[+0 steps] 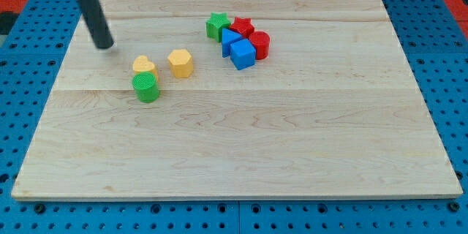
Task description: Push the yellow hexagon towards top left
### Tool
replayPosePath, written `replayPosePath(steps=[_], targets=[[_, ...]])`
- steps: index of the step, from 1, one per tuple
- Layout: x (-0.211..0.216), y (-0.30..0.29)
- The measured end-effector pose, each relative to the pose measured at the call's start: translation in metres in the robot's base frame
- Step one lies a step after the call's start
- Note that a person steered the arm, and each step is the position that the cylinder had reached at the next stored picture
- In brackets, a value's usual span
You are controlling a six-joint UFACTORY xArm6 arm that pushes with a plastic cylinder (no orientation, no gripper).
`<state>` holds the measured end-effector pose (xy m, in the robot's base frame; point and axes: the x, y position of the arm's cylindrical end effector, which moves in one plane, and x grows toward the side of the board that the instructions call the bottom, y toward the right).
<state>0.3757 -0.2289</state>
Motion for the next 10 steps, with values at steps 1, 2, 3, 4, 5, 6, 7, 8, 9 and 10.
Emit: replayPosePath(steps=[1, 2, 3, 4, 5, 6, 7, 8, 9, 10], targets=[[0.064, 0.005], [0.119, 0.035], [0.14, 0.081], [0.116, 0.099], [0.11, 0.104], [0.105, 0.143], [0.086, 0.173], [0.034, 0.147], [0.007, 0.131], [-0.012, 0.111]])
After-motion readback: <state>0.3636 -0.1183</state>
